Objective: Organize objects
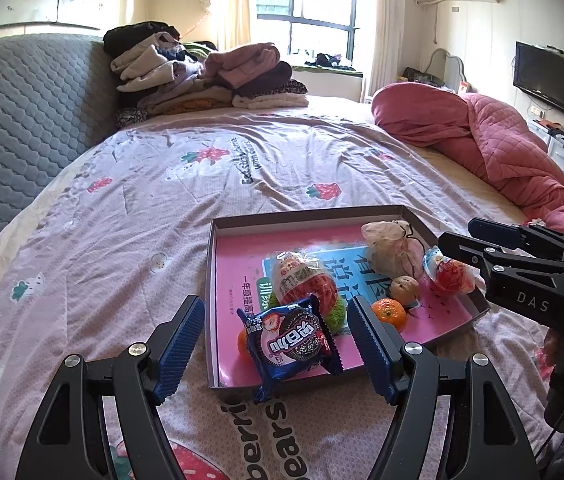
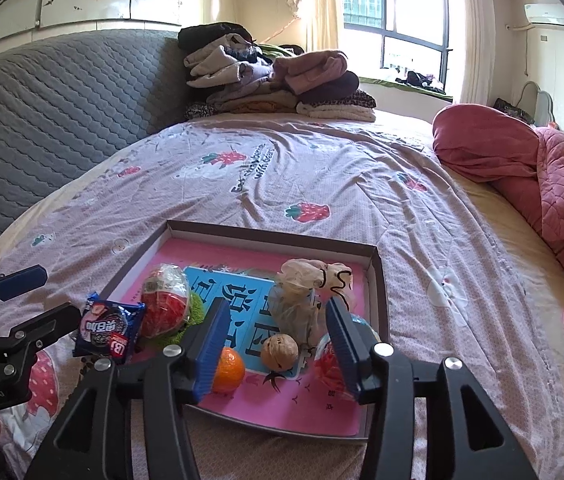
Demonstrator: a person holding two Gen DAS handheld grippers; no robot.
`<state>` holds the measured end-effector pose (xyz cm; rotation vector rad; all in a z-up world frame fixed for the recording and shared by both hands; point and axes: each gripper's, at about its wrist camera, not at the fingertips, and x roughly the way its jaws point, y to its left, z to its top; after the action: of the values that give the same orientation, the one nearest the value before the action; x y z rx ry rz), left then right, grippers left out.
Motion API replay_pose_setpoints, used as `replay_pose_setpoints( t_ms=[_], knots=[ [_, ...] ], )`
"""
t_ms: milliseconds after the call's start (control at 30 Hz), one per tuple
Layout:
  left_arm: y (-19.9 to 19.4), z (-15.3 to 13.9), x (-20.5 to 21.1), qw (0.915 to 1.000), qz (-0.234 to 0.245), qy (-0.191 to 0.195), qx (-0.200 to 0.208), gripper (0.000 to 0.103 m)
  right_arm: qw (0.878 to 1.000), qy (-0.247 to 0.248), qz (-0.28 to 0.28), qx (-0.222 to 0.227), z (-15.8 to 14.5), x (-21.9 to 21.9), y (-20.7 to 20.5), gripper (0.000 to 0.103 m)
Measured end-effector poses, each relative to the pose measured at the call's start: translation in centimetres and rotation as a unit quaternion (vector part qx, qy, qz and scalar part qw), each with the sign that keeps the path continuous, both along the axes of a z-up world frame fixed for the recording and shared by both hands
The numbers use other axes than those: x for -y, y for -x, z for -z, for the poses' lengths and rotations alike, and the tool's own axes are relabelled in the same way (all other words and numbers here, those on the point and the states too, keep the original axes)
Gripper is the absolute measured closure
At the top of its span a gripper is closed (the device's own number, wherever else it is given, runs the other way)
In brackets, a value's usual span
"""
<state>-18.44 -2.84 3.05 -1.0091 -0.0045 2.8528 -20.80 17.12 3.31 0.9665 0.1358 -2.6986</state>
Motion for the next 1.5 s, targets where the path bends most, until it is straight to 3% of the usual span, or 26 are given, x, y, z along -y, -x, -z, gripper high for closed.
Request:
replay_pose_setpoints(
  t_ms=[500, 933, 1500],
  knots=[
    [-2.3, -1.9, -0.2, 0.9996, -0.004, 0.011, -0.024, 0.028, 0.999, 0.006, -0.005, -0.032, -2.2, -0.5, -2.9, 0.045],
    [-5.9, -2.4, -0.4, 0.9996, -0.014, 0.003, -0.026, 0.025, 0.999, 0.014, -0.003, -0.03, -1.7, -1.3, -6.2, 0.041],
    [-8.6, 0.6, -0.7, 0.9989, -0.046, 0.009, 0.004, 0.025, 1.0, 0.022, 0.002, -0.012, 0.5, -1.9, -10.3, 0.035]
  ],
)
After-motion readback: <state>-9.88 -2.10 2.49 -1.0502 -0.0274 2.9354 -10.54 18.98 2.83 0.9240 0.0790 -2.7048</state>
